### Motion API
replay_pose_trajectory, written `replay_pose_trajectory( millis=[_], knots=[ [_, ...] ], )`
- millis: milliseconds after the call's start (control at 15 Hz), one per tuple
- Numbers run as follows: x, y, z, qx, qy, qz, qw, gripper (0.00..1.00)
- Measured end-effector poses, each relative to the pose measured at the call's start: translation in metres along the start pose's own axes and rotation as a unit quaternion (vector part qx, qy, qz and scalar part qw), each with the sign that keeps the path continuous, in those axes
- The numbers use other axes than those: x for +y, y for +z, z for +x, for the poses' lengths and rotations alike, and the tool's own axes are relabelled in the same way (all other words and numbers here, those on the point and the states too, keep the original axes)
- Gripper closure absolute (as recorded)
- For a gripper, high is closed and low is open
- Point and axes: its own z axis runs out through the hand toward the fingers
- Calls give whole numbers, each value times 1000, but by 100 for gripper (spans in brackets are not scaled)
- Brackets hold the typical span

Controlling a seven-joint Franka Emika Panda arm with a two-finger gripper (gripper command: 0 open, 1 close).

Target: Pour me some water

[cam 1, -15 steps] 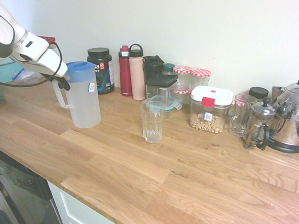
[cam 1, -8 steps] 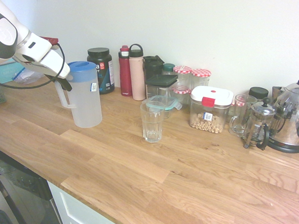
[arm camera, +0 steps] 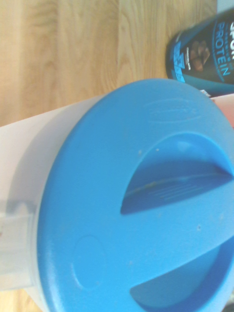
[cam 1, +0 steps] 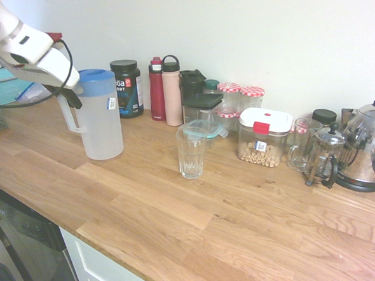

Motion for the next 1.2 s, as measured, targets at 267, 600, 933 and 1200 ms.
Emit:
replay_pose_trajectory(
  millis=[267, 600, 933, 1200],
  knots=[
    [74, -29, 34, -39, -59, -28, 997, 100],
    [156, -25, 105, -68, -72, -49, 994, 100],
    [246, -19, 167, -106, -102, -12, 989, 100],
    [289, 2, 241, -117, -177, 16, 977, 100]
  ],
)
